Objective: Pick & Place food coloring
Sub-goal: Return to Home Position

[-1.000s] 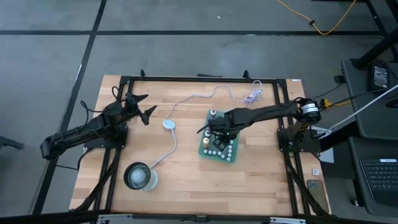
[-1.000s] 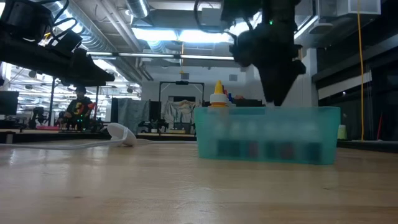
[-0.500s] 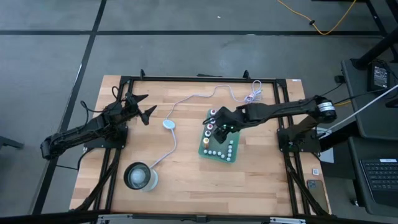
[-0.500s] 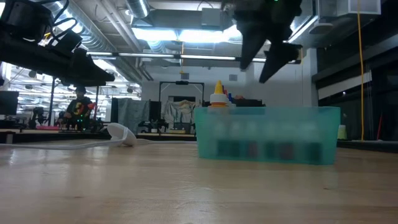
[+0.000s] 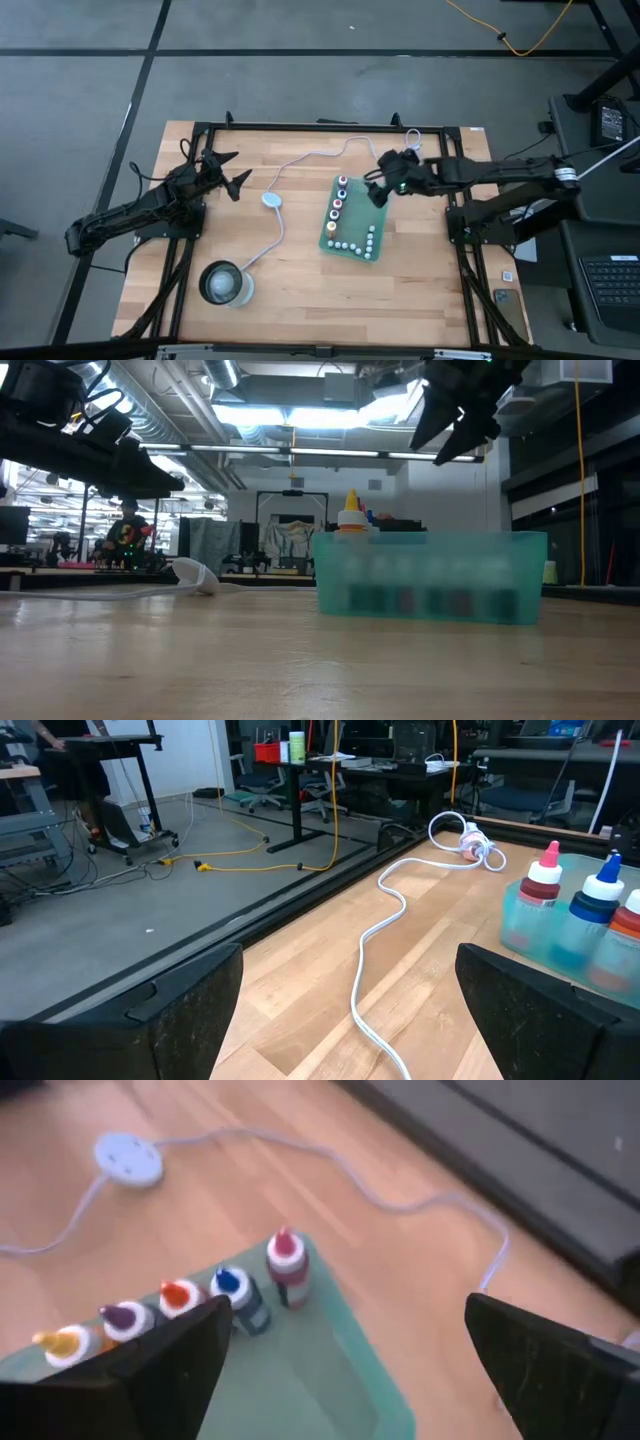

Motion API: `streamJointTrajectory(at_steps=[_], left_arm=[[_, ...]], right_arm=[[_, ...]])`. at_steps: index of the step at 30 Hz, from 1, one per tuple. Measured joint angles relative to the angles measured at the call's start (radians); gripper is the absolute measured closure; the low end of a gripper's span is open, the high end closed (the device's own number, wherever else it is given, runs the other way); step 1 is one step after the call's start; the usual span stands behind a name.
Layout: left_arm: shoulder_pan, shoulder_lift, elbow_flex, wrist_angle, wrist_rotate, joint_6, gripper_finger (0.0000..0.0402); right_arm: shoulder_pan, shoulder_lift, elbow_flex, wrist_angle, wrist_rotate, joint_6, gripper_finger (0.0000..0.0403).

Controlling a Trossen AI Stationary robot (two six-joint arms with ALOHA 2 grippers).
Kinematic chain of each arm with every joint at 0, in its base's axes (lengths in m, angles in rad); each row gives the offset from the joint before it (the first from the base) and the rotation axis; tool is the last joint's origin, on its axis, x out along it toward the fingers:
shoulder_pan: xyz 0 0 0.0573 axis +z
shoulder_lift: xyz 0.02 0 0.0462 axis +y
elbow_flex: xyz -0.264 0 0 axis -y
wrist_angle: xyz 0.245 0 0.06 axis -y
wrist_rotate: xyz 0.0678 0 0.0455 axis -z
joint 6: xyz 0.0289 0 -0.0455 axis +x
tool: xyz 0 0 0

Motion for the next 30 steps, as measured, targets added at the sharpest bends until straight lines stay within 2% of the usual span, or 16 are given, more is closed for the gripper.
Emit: streamJointTrajectory(at_steps=[3, 8, 15, 18, 23, 30], left_arm=[[0.000, 0.000, 0.000, 0.000, 0.000, 0.000, 0.0041], [0.000, 0.000, 0.000, 0.000, 0.000, 0.000, 0.0041], [0.000, 0.000, 0.000, 0.000, 0.000, 0.000, 0.0041], [0.000, 0.000, 0.000, 0.000, 0.000, 0.000, 0.0041], [0.000, 0.000, 0.000, 0.000, 0.000, 0.000, 0.0041], [0.000, 0.000, 0.000, 0.000, 0.000, 0.000, 0.0041]], right_arm=[[-0.029, -0.066, -0.060, 0.116, 0.000, -0.123, 0.0003], [-0.078, -0.187, -0.228, 0.479, 0.053, -0.356, 0.0003], [-0.183, -0.332, -0.433, 0.828, 0.041, -0.508, 0.0003], [-0.243, -0.384, -0.500, 0.893, 0.025, -0.553, 0.0003], [-0.378, -0.476, -0.603, 0.906, 0.024, -0.585, 0.0003], [-0.575, -0.599, -0.729, 0.927, 0.026, -0.521, 0.0003]])
